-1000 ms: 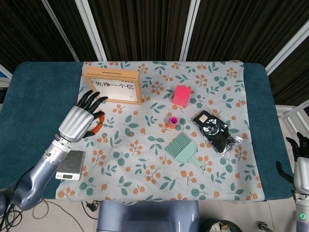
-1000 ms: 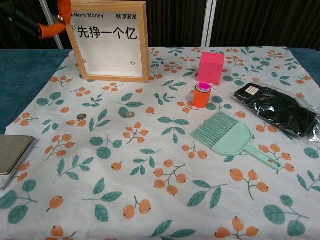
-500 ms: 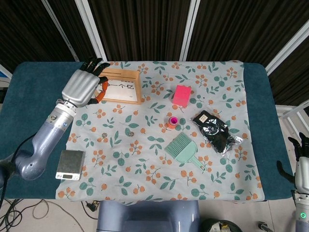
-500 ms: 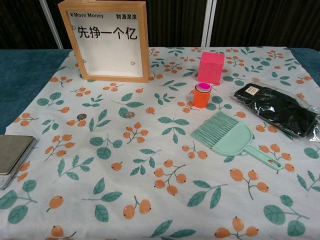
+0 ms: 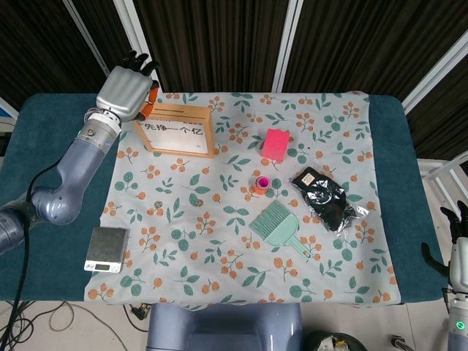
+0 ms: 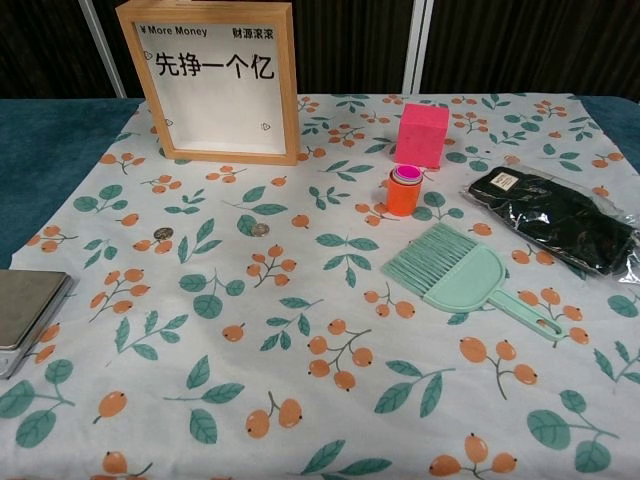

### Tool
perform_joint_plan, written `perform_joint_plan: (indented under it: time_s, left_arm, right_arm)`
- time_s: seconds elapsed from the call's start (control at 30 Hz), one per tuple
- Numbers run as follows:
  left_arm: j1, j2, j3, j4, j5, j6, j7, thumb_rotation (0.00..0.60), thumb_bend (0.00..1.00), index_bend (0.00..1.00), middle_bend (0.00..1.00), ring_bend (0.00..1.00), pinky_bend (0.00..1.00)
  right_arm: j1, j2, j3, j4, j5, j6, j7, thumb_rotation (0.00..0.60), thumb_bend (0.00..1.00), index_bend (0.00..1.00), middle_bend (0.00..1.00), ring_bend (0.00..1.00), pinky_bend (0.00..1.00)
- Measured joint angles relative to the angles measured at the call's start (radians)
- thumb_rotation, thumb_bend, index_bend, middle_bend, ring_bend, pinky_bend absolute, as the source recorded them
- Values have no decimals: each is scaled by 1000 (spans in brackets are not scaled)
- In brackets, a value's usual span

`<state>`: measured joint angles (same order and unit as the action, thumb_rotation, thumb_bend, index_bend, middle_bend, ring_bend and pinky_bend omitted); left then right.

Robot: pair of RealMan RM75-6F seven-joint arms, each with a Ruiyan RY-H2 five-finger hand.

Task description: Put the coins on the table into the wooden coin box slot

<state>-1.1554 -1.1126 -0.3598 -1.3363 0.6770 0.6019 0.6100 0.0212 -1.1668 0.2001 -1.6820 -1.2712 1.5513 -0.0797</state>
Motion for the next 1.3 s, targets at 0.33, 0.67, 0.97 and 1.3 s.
perform_joint_plan:
  time_s: [0.33,0.67,0.97,1.3]
  left_arm:
    - [-69,-119,59,211,-58,-63,-32,600,595,672,123,0,0]
    - [-112,-219,91,350,-36,-98,-93,600,545,658,122,0,0]
    - [-133,-241,117,379,-16,-112,-115,600,537,625,121,0,0]
    - [-150,-262,143,415,-36,-124,-124,600,482,602,112,0,0]
  right_arm:
    - [-2,-1,8,2,9,7,0,600,394,202,46,12,0]
    - [-4,2,19,2,22,11,8,600,394,202,46,12,0]
    - [-5,5,22,0,26,10,11,600,395,202,46,12,0]
    - [-6,7,28,-5,39,9,13,600,395,202,46,12,0]
